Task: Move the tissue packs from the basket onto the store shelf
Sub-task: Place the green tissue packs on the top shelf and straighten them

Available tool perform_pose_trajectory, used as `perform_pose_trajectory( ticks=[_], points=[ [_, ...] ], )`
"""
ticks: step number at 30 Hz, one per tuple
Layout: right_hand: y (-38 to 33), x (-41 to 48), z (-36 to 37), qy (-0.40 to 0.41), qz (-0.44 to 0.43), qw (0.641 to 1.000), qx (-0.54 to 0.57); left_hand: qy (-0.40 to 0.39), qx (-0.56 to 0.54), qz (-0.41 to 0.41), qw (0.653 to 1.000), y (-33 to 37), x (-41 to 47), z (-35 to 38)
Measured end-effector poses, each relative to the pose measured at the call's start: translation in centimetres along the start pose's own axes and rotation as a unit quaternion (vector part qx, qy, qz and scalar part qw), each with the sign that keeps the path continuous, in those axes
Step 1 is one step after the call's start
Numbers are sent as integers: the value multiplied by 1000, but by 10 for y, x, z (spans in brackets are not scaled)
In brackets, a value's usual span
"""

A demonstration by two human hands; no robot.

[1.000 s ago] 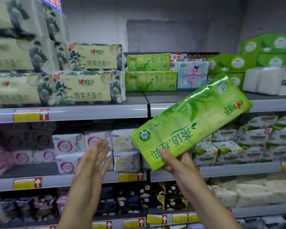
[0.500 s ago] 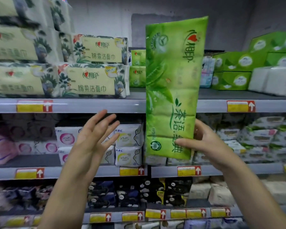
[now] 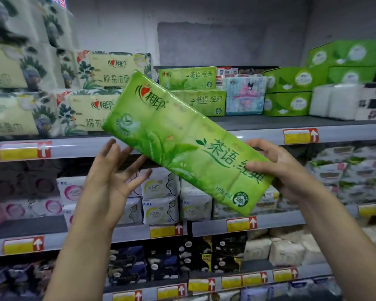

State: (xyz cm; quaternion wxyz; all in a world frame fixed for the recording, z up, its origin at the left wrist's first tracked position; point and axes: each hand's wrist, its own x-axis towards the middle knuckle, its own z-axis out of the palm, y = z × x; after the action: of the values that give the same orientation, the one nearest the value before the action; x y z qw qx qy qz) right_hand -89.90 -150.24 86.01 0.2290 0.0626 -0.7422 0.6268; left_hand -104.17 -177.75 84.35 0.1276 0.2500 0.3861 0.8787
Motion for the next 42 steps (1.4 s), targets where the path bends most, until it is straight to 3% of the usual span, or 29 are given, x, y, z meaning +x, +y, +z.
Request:
perform_pose_trajectory(
  ticks=[3, 7, 13, 16, 19, 23, 31, 42],
  points=[
    [-6, -3, -10, -34, 7, 999, -20, -27, 27, 1, 999, 1, 3, -5],
    [-15, -2, -19, -19, -13, 997, -78, -42, 72, 13, 996, 2, -1, -7],
    [-20, 5, -21, 166, -63, 983, -48, -46, 33, -4, 998, -14, -12, 1],
    [-17, 4, -13, 214, -72, 974, 6, -14, -6, -10, 1000, -23, -9, 5],
    [-11, 0, -15, 199, -41, 977, 72, 28, -25, -1, 999, -24, -3, 11],
    [1, -5, -23, 155, -1, 986, 66, 38, -51, 9, 998, -26, 2, 18],
    [19, -8, -41, 200, 12, 974, 105, 54, -37, 0, 998, -42, 8, 31],
    [8, 16, -57, 219, -34, 966, 136, -18, 76, 45, 996, -27, 39, 53]
  ],
)
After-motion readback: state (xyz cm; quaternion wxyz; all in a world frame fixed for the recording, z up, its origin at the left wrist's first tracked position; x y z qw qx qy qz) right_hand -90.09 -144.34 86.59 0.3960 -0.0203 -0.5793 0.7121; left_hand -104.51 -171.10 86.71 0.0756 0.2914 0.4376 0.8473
